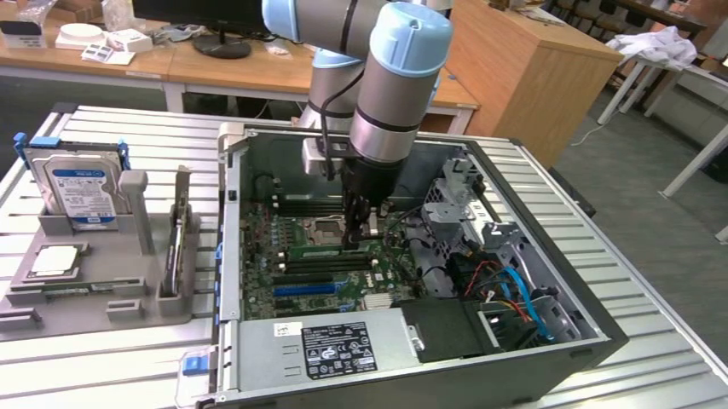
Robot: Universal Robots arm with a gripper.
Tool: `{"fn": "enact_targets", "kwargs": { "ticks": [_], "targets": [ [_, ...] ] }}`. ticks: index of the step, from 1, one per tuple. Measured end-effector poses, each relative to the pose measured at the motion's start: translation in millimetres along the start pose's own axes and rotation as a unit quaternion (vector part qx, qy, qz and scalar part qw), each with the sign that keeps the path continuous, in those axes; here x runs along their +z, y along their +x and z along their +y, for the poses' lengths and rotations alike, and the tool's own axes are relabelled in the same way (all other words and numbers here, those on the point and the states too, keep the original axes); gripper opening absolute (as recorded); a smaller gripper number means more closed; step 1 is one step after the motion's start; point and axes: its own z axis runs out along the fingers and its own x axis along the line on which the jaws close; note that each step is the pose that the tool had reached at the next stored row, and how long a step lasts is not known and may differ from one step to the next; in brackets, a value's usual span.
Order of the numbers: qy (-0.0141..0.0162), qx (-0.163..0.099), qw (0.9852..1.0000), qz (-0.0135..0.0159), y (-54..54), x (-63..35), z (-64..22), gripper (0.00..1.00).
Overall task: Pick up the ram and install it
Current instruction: 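Insert the ram into the slot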
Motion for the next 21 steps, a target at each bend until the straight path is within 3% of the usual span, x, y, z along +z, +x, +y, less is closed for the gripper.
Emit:
{"fn": "enact_targets", "kwargs": {
  "ticks": [13,21],
  "targets": [
    [0.0000,0.000,1.0000,0.0000,0.0,3.1,0.0,0.12],
    [0.0001,0.014,0.9999,0.0000,0.0,3.2,0.0,0.12]
  ]
}}
